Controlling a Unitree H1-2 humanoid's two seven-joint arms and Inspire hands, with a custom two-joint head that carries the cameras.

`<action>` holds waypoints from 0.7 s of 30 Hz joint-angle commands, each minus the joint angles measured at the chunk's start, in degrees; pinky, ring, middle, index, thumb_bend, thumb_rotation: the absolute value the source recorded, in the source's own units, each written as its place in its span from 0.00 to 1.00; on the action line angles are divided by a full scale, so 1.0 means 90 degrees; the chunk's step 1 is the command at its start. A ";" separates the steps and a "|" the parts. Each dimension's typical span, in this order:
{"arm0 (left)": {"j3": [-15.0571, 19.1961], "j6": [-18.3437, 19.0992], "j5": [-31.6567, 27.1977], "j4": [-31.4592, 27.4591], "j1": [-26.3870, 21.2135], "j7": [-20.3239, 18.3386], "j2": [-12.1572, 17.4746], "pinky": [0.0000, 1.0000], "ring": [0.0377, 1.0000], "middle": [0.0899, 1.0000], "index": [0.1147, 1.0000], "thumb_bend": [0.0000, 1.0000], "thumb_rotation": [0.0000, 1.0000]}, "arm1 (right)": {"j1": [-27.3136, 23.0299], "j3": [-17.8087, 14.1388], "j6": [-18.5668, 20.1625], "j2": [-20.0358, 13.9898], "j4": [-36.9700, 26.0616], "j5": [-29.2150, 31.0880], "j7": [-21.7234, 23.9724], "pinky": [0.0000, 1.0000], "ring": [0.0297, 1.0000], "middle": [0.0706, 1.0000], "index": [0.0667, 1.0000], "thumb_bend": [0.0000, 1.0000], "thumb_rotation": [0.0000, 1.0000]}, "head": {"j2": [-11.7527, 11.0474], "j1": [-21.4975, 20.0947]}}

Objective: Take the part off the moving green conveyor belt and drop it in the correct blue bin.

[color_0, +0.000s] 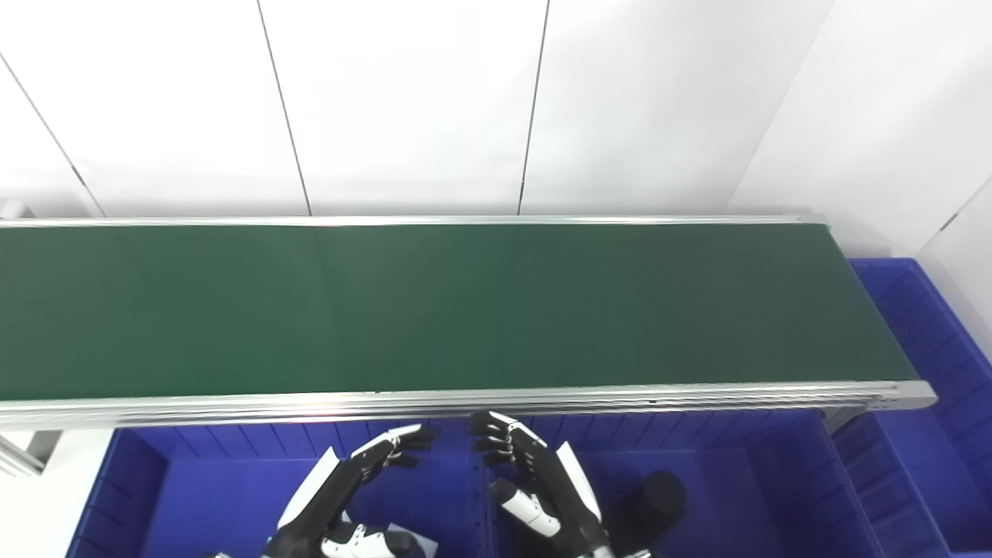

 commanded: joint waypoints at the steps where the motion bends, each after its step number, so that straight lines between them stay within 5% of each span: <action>1: 0.0120 -0.0223 -0.0134 -0.0166 0.0052 0.0031 -0.0182 0.83 0.86 0.85 0.81 0.99 0.72 | 0.0057 -0.0080 -0.0326 -0.0073 -0.0346 0.0146 0.0129 0.69 0.74 0.77 0.80 0.87 0.88 | 0.0137 0.0296; 11: 0.0515 -0.0213 0.0327 -0.0053 0.0190 0.0280 -0.0999 0.93 0.95 0.91 0.81 1.00 0.71 | 0.0350 -0.0608 -0.0317 -0.0296 -0.0987 0.0477 0.0486 0.71 0.75 0.77 0.79 0.87 0.91 | 0.0663 0.1211; 21: 0.0679 -0.0223 0.0509 0.0096 0.0102 0.0402 -0.1157 0.92 0.93 0.90 0.80 0.98 0.71 | 0.0427 -0.0898 -0.0326 -0.0168 -0.1056 0.0523 0.0625 0.74 0.78 0.80 0.80 0.89 0.91 | 0.0838 0.1362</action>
